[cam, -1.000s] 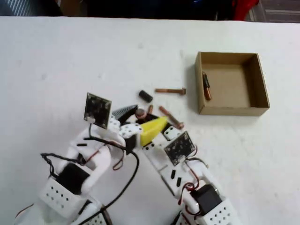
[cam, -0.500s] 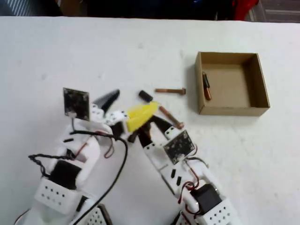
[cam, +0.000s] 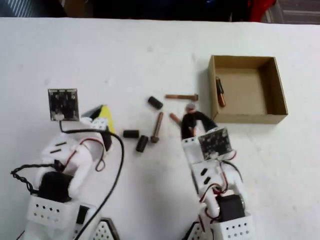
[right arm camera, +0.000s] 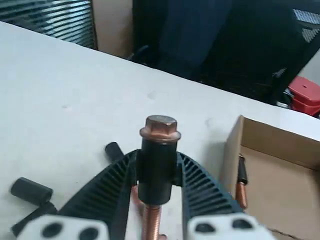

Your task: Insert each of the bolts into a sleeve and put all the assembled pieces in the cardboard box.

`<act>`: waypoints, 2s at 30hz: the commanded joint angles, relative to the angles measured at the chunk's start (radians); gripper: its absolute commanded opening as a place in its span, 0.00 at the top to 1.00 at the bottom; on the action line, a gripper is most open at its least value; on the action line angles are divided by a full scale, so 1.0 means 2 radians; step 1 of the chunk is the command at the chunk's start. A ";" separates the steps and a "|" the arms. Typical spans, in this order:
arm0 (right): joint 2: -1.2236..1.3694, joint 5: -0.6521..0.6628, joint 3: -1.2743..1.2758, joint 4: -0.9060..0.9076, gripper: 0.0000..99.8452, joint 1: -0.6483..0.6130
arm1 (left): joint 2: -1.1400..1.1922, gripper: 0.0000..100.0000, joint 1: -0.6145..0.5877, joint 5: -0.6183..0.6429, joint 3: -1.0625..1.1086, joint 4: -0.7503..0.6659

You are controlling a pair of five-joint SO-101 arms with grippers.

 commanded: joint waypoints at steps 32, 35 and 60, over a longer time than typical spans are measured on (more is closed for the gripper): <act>0.722 0.074 -0.597 0.089 0.98 0.198 | -0.003 0.96 -0.074 -0.158 0.091 -0.017; 0.797 0.104 -0.648 0.089 0.98 0.197 | -0.003 0.96 -0.074 -0.158 0.091 -0.017; 1.256 0.130 -1.089 0.207 0.98 0.195 | -0.003 0.96 -0.072 -0.158 0.091 -0.017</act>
